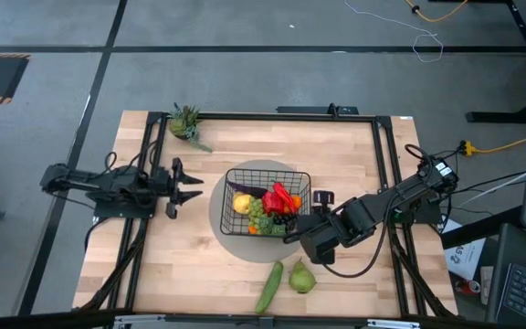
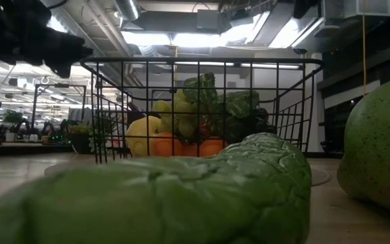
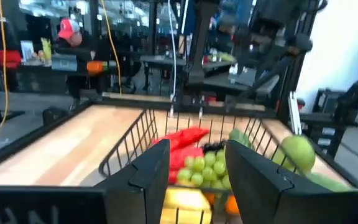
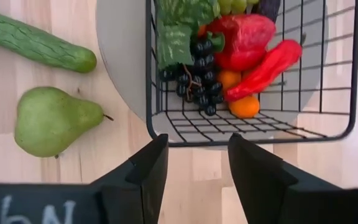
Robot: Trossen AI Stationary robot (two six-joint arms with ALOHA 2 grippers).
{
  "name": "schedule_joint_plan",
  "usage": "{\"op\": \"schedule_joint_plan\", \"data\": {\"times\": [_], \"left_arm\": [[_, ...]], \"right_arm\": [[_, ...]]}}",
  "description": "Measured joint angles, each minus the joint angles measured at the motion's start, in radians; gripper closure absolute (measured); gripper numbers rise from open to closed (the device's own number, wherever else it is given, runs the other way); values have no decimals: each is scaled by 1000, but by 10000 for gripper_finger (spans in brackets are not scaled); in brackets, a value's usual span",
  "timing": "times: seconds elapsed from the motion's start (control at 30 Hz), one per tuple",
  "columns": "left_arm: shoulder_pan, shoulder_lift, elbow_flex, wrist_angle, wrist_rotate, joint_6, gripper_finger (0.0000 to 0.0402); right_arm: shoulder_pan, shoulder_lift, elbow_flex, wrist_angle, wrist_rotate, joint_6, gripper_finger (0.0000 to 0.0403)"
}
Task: Build produce basket
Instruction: Put the green cucumber into the black wire basket
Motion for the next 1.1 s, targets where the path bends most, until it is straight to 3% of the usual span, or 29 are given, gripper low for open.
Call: {"op": "schedule_joint_plan", "data": {"times": [0.27,0.7,0.83,1.1], "left_arm": [[100,0,0,-156,80,-90,250],[133,0,0,-169,118,-86,250],[133,0,0,-169,118,-86,250],[133,0,0,-169,118,-86,250]], "right_arm": [[0,0,-3,81,2,-47,234],[0,0,-74,192,-59,0,234],[14,1,-86,308,-60,19,234],[87,1,-85,592,-95,-102,234]]}}
